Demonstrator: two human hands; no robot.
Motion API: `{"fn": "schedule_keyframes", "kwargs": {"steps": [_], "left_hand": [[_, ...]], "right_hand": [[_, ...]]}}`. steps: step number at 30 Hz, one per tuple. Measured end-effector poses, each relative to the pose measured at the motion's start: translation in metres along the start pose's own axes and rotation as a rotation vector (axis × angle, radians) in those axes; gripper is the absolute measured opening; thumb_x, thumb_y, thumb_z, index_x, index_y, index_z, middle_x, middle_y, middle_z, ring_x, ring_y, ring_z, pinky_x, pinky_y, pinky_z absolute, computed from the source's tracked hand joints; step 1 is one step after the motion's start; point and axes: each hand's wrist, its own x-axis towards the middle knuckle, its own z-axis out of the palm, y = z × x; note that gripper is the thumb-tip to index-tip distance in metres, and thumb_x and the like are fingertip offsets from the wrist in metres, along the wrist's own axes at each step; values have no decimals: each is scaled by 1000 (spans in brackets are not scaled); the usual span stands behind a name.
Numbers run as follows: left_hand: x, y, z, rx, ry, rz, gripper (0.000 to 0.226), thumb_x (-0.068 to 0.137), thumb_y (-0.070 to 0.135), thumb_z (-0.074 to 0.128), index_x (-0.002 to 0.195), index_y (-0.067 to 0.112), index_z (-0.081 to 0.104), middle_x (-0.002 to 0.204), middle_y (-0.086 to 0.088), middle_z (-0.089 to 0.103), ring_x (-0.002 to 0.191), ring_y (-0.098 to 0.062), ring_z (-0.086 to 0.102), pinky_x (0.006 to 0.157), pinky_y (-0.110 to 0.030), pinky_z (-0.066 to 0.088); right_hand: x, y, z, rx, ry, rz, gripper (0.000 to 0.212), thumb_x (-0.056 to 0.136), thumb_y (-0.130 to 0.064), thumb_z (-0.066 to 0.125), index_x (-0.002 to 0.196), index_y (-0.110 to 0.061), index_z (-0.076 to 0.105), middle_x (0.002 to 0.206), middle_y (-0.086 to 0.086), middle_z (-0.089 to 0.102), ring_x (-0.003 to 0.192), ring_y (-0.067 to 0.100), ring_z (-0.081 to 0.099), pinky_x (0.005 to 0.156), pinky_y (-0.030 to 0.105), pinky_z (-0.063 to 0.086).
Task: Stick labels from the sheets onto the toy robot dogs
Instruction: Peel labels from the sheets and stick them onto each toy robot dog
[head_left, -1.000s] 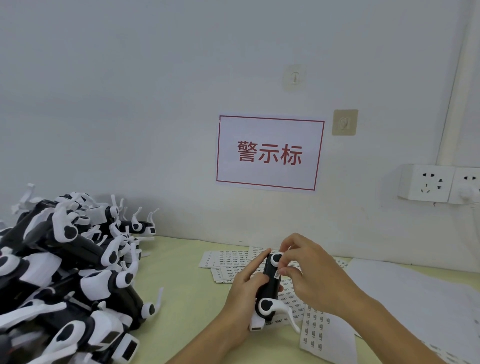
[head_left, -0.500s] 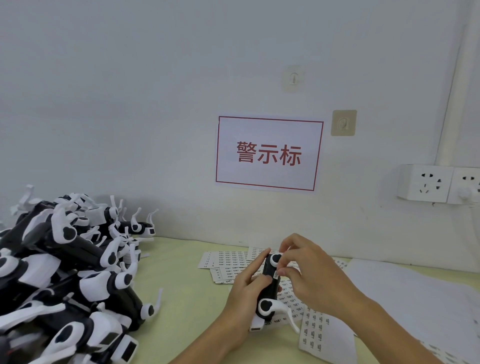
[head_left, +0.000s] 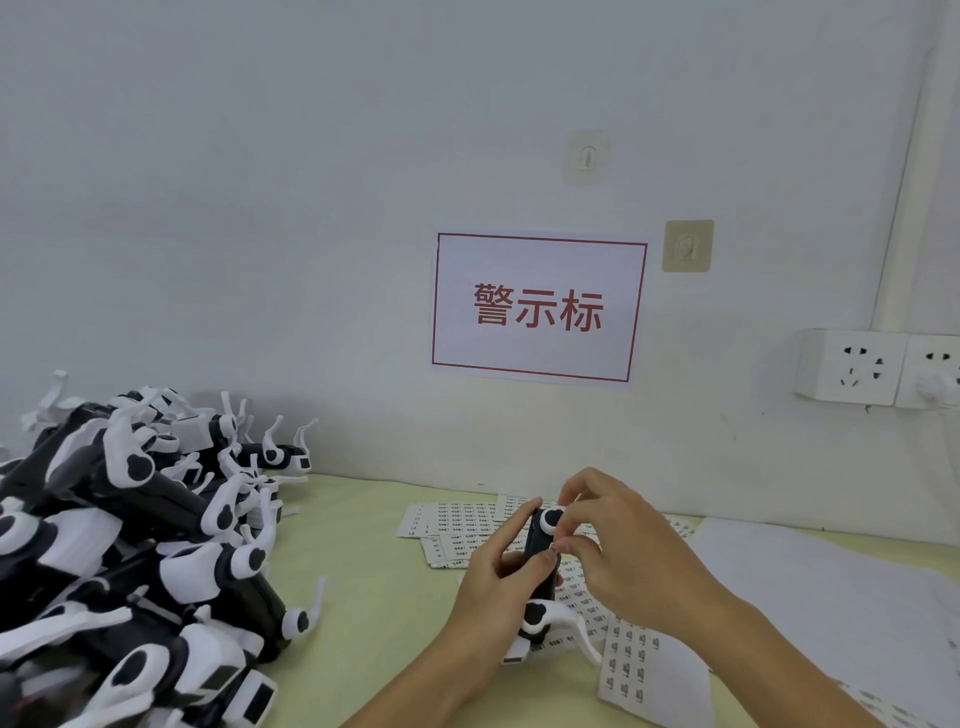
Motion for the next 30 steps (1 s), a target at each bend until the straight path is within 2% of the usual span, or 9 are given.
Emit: {"fn": "schedule_keyframes", "kwargs": {"steps": [7, 20, 30], "left_hand": [[0, -1, 0, 19, 16, 0, 48, 95, 13, 61, 130, 46, 57, 100, -9, 76, 98, -23, 72, 91, -31, 56], [0, 0, -1, -2, 22, -9, 45, 95, 16, 63, 128, 47, 59, 101, -8, 76, 99, -21, 72, 97, -35, 54], [0, 1, -1, -23, 24, -7, 46, 94, 17, 64, 130, 45, 58, 99, -8, 77, 96, -21, 73, 87, -27, 55]], "right_hand": [[-3, -3, -1, -49, 22, -10, 10, 93, -35, 60, 91, -33, 69, 112, -24, 45, 107, 1, 48, 93, 21, 42], [-3, -4, 5, -143, 99, -35, 11, 90, -36, 60, 91, -33, 71, 111, -23, 50, 101, 0, 45, 87, 22, 38], [-3, -7, 8, -210, 140, -19, 14, 89, -37, 59, 91, -33, 72, 112, -22, 53, 102, 2, 47, 83, 21, 34]]}}
